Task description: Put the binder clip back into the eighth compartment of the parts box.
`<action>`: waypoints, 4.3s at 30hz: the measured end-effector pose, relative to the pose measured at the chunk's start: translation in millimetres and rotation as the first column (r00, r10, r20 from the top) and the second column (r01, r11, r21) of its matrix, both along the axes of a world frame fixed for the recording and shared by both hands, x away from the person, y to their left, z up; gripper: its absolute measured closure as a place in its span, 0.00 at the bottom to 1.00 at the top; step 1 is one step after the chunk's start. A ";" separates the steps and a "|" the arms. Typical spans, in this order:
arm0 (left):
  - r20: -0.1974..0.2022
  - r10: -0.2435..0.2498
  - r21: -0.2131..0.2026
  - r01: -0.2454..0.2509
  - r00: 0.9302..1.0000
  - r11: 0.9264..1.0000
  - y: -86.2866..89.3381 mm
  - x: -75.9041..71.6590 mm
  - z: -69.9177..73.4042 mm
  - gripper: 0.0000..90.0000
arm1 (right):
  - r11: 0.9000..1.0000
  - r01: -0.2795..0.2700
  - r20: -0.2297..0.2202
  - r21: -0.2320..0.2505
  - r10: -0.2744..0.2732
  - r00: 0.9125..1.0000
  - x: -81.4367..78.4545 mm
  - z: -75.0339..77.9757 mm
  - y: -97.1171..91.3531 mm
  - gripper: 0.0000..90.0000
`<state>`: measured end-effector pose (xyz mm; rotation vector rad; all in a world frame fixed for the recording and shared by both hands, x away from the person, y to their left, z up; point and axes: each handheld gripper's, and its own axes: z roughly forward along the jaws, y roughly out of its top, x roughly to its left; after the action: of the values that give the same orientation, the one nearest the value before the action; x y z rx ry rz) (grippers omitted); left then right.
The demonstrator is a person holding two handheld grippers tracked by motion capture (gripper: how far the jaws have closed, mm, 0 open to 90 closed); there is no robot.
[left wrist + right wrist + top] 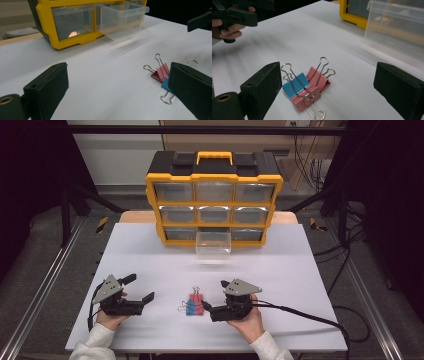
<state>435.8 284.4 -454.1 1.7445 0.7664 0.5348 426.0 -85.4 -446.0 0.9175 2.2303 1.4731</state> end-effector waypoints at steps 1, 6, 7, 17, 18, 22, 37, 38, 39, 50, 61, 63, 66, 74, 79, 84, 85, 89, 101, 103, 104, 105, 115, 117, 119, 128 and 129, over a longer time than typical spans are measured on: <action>0.000 0.000 0.000 0.000 1.000 1.000 0.0 0.0 0.0 0.03 | 1.000 0.002 -0.011 -0.003 -0.002 1.000 0.2 -1.6 1.6 0.12; -0.001 0.001 0.002 -0.001 1.000 1.000 0.5 0.1 0.0 0.03 | 1.000 0.007 -0.049 -0.017 -0.008 0.999 1.0 -9.0 6.7 0.17; -0.002 0.001 0.003 -0.001 1.000 1.000 0.5 0.2 -0.2 0.03 | 1.000 0.012 -0.056 -0.021 -0.014 0.998 1.4 -10.1 7.2 0.19; -0.003 0.000 0.004 0.000 1.000 1.000 -0.1 0.1 -0.6 0.03 | 0.999 0.016 -0.124 -0.046 -0.021 0.992 4.9 -21.9 12.5 0.35; -0.003 0.000 0.004 0.000 1.000 1.000 -0.1 0.1 -0.6 0.03 | 0.999 0.018 -0.129 -0.048 -0.024 0.991 5.3 -22.9 12.9 0.36; -0.004 0.000 0.006 0.000 1.000 1.000 0.3 0.1 -0.6 0.03 | 0.998 0.017 -0.155 -0.055 -0.025 0.988 6.2 -25.1 14.0 0.42; -0.002 0.001 0.002 -0.001 1.000 1.000 0.2 -0.1 -0.6 0.03 | 0.997 -0.009 -0.232 -0.080 -0.010 0.973 5.9 -29.1 20.5 0.70; -0.003 0.001 0.002 -0.001 1.000 1.000 0.1 -0.1 -0.6 0.03 | 0.997 -0.009 -0.232 -0.079 -0.010 0.973 6.3 -29.2 20.4 0.71; -0.003 0.001 0.002 -0.001 1.000 1.000 0.1 -0.1 -0.6 0.03 | 0.997 -0.009 -0.240 -0.078 -0.010 0.971 6.5 -29.1 20.5 0.73; -0.003 0.000 0.004 0.000 1.000 1.000 -0.2 -0.1 -0.6 0.03 | 0.999 -0.017 -0.293 -0.042 0.004 0.956 9.0 -27.8 20.8 0.84; -0.003 -0.002 0.009 0.002 1.000 1.000 -0.2 -0.1 -0.6 0.03 | 0.999 -0.026 -0.298 -0.018 0.019 0.954 6.8 -21.0 18.9 0.92; -0.003 -0.002 0.008 0.002 1.000 1.000 -0.1 -0.1 -0.6 0.03 | 0.999 -0.027 -0.292 -0.018 0.021 0.956 6.6 -20.1 18.3 0.93; -0.003 -0.002 0.008 0.002 1.000 1.000 -0.2 -0.2 -0.6 0.03 | 0.999 -0.032 -0.299 -0.013 0.026 0.954 5.9 -19.2 18.1 0.95; -0.003 -0.002 0.008 0.002 1.000 1.000 -0.1 -0.2 -0.6 0.03 | 0.999 -0.042 -0.301 -0.008 0.037 0.953 4.5 -16.8 17.5 0.98; -0.001 -0.002 0.008 0.002 1.000 1.000 0.1 -0.2 -0.5 0.03 | 0.999 -0.042 -0.293 -0.012 0.037 0.955 4.4 -15.5 16.6 0.99; -0.001 -0.002 0.007 0.002 1.000 1.000 0.1 -0.3 -0.5 0.03 | 0.999 -0.035 -0.269 -0.012 0.030 0.963 3.1 -8.8 13.6 0.99; -0.001 -0.002 0.007 0.002 1.000 1.000 0.1 -0.3 -0.5 0.03 | 0.999 -0.035 -0.261 -0.012 0.030 0.965 3.3 -7.7 12.8 0.99; -0.001 -0.002 0.007 0.002 1.000 1.000 0.1 -0.3 -0.6 0.03 | 0.999 -0.029 -0.240 -0.014 0.025 0.970 3.4 -2.2 9.9 0.99; -0.002 -0.001 0.005 0.001 1.000 1.000 0.1 0.0 -0.7 0.03 | 1.000 0.002 -0.180 -0.005 -0.002 0.984 4.9 17.8 -1.4 0.99; -0.003 0.000 0.004 0.000 1.000 1.000 0.2 0.0 -0.7 0.03 | 1.000 0.009 -0.169 -0.003 -0.009 0.986 5.8 21.7 -3.7 0.99; -0.002 0.000 0.006 0.000 1.000 1.000 0.6 0.0 -0.6 0.03 | 1.000 0.016 -0.156 -0.001 -0.016 0.988 6.8 25.4 -6.1 0.99; -0.002 0.000 0.006 0.000 1.000 1.000 0.6 0.0 -0.6 0.03 | 1.000 0.016 -0.156 -0.001 -0.016 0.988 6.8 25.4 -6.1 0.99; -0.001 0.000 0.006 0.000 1.000 1.000 0.8 0.2 -0.6 0.03 | 0.997 0.069 -0.095 0.026 -0.066 0.993 15.5 47.8 -20.9 0.99; -0.001 0.000 0.006 0.000 1.000 1.000 0.7 0.1 -0.6 0.03 | 0.997 0.072 -0.091 0.030 -0.069 0.993 16.7 49.6 -22.2 0.99; -0.001 0.001 0.007 -0.001 1.000 1.000 0.7 0.2 -0.6 0.03 | 0.996 0.082 -0.083 0.039 -0.078 0.994 19.2 53.3 -24.4 0.99; 0.000 0.001 0.006 -0.001 1.000 1.000 0.9 0.1 -0.4 0.03 | 0.990 0.126 -0.034 0.055 -0.124 0.992 35.6 70.7 -26.2 0.99; 0.000 0.001 0.006 -0.001 1.000 1.000 0.9 0.1 -0.4 0.03 | 0.990 0.126 -0.034 0.055 -0.124 0.992 35.6 70.7 -26.2 0.99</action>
<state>435.8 285.3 -454.5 1.7500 0.7669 0.5383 461.6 -111.6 -375.3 1.0842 2.1190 1.4820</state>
